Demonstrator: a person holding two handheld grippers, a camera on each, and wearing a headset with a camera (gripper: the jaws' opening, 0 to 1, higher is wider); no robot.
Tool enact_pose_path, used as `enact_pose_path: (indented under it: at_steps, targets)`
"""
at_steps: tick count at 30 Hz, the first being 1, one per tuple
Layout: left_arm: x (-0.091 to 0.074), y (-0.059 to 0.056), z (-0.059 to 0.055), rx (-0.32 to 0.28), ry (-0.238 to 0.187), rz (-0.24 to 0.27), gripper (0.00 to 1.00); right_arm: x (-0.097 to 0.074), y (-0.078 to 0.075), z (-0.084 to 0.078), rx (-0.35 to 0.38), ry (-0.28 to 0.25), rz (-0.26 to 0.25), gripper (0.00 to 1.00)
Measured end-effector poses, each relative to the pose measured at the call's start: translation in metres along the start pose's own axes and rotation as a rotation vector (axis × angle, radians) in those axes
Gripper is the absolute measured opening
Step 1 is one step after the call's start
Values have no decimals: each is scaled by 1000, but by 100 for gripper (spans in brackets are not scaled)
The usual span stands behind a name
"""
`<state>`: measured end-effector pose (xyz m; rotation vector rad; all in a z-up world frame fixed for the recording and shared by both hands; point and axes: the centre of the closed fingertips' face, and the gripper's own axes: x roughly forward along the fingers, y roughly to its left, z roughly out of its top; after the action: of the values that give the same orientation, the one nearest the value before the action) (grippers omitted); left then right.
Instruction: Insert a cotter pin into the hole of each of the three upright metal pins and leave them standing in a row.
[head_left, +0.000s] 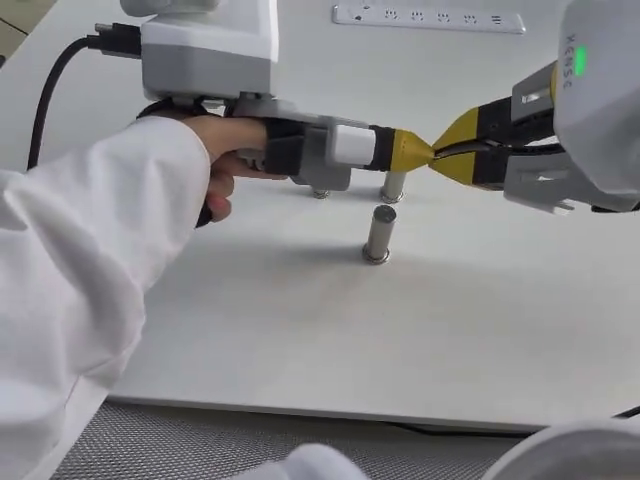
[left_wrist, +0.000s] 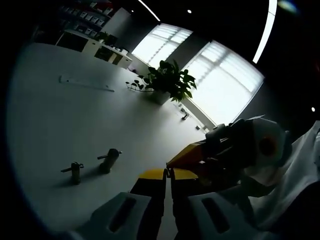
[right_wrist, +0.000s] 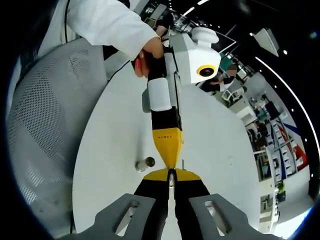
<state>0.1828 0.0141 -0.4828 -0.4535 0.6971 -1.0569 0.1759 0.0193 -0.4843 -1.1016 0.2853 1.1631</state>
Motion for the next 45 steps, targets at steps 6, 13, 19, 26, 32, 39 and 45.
enact_pose_path:
  at_steps: [6, 13, 19, 26, 32, 39, 45]
  targets:
    - [0, 0, -1, -8, 3, 5, 1, 0, 0, 1, -7, 3, 2, 0]
    - [0, 1, -4, 6, 9, 20, 1, 1, 2, -1, 4, 1, 9, 0]
    - [0, 1, -10, 8, 41, 33, 0, 3, 8, -2, 1, -10, 23, 0]
    - [-1, 2, -14, 19, 55, 40, 0, 3, 12, -2, 4, -42, 40, 0]
    - [-5, 6, -20, 51, 81, 58, 0, 0, 15, -9, 52, -52, 60, 1]
    - [-17, 12, -22, 203, 105, 80, 0, -2, 24, -10, 287, -154, 147, 6]
    - [-26, 7, -27, 380, 125, 64, 0, -2, 32, -4, 462, -239, 226, 15]
